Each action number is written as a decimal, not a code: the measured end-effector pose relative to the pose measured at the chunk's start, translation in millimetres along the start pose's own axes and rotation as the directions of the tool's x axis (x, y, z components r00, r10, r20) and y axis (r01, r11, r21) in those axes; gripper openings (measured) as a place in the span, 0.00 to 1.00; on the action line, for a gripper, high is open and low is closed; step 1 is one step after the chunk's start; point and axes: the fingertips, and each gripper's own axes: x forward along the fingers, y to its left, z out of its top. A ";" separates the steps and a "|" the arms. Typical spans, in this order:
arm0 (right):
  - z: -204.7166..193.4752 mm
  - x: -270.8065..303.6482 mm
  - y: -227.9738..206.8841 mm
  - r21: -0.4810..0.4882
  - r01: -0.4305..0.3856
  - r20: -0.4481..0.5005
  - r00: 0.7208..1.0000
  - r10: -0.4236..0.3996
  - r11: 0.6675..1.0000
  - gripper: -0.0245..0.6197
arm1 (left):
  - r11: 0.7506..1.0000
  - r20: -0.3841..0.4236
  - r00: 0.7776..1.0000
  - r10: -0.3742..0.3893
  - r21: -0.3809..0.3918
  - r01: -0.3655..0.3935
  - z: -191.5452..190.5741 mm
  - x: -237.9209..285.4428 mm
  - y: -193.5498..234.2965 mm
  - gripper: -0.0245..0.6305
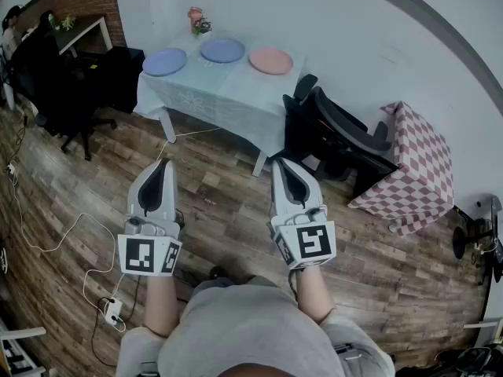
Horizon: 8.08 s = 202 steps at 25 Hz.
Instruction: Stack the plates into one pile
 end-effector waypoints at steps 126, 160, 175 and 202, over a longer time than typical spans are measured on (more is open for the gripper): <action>-90.7 707.9 -31.4 0.081 -0.164 0.050 0.986 0.160 0.983 0.04 | 0.992 -0.003 0.993 0.115 0.061 -0.114 -159.7 464.8 476.8 0.04; -395.5 875.6 -11.5 0.424 -0.191 -0.653 0.613 0.445 0.885 0.18 | 0.832 -0.740 0.613 0.278 -0.134 -0.539 -483.6 477.0 608.6 0.16; -477.5 846.9 -10.1 0.478 -0.044 -0.761 0.477 0.439 0.877 0.26 | 0.730 -0.851 0.479 0.217 -0.184 -0.658 -556.0 434.2 595.7 0.24; -393.6 850.3 -20.5 0.504 -0.012 -0.639 0.668 0.382 0.863 0.10 | 0.818 -0.732 0.651 0.201 -0.240 -0.523 -472.4 478.1 594.2 0.11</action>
